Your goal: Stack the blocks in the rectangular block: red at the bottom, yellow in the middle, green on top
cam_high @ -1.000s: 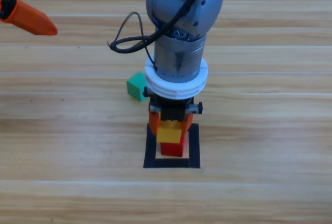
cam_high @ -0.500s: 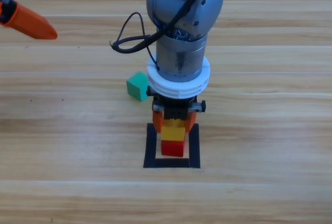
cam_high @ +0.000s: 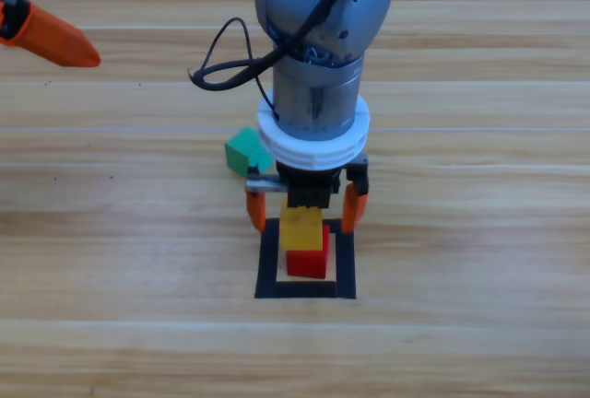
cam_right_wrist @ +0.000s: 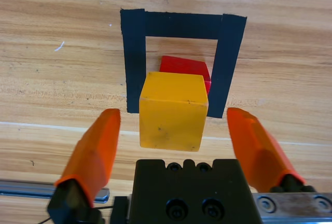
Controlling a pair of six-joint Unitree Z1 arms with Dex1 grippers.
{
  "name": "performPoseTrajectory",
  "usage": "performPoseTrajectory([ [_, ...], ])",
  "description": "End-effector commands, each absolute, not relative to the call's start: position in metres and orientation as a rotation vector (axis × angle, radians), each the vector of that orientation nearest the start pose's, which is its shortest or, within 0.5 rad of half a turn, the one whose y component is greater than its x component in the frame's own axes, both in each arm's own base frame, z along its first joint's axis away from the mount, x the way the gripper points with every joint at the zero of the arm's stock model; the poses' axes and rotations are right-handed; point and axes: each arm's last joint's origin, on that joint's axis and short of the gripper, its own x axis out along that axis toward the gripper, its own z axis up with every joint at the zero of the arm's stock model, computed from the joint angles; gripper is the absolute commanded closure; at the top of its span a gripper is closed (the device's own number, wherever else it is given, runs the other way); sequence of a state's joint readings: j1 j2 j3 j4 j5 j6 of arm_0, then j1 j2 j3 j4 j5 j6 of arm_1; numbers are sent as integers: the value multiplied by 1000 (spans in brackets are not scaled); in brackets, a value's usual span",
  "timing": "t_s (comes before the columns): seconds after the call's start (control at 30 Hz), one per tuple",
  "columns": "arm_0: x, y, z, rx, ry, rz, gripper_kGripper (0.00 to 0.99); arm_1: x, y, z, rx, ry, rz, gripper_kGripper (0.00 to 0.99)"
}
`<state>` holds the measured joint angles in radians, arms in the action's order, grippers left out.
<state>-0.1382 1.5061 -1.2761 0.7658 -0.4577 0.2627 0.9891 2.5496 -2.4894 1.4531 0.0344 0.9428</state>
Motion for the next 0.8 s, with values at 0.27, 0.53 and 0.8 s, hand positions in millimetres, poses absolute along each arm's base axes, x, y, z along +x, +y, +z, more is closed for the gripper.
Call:
performPoseTrajectory([
  [0.27,254,-64,382,44,847,-570,0,273,319,403,-160,1266,552,1],
  [0.53,252,-119,353,60,825,-518,2,297,216,342,-168,1172,958,1],
  [0.8,286,-158,314,32,983,-463,0,238,179,307,-346,931,1025,1],
])
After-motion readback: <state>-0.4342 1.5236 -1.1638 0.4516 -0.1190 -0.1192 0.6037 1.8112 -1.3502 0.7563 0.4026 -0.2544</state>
